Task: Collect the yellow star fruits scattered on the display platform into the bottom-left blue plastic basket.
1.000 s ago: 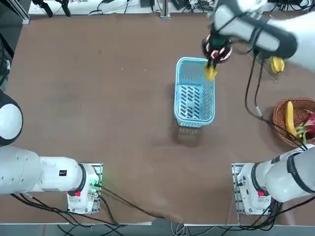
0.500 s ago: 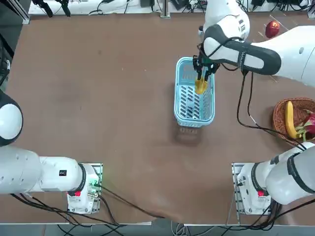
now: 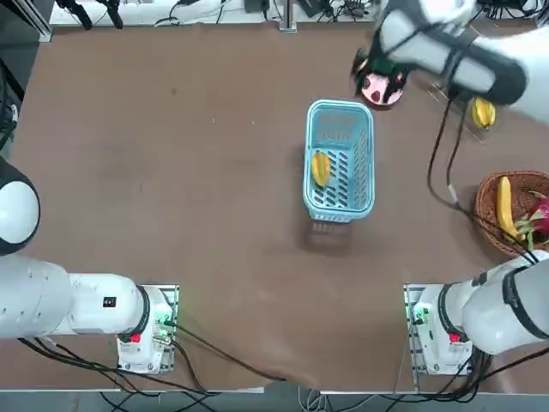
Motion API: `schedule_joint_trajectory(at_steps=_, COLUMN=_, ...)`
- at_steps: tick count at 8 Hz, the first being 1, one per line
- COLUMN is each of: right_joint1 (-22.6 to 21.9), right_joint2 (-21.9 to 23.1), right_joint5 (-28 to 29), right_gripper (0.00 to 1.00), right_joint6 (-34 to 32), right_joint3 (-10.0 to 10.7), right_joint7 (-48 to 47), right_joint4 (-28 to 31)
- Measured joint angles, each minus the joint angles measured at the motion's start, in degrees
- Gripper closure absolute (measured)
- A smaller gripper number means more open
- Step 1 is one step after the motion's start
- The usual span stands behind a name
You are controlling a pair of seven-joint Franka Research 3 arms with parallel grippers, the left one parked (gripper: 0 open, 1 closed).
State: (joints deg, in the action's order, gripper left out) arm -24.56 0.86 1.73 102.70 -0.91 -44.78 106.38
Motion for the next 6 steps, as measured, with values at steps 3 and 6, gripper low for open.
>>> schedule_joint_trajectory(at_steps=3, right_joint1=21.35, right_joint2=-1.43, right_joint5=-3.46, right_gripper=0.02, right_joint6=-4.51, right_joint3=4.56, right_joint7=29.77, right_joint4=-5.01)
schedule_joint_trajectory(at_steps=6, right_joint1=40.89, right_joint2=-10.71, right_joint5=-3.91, right_gripper=0.01, right_joint6=2.68, right_joint3=5.73, right_joint7=57.33, right_joint4=-8.25)
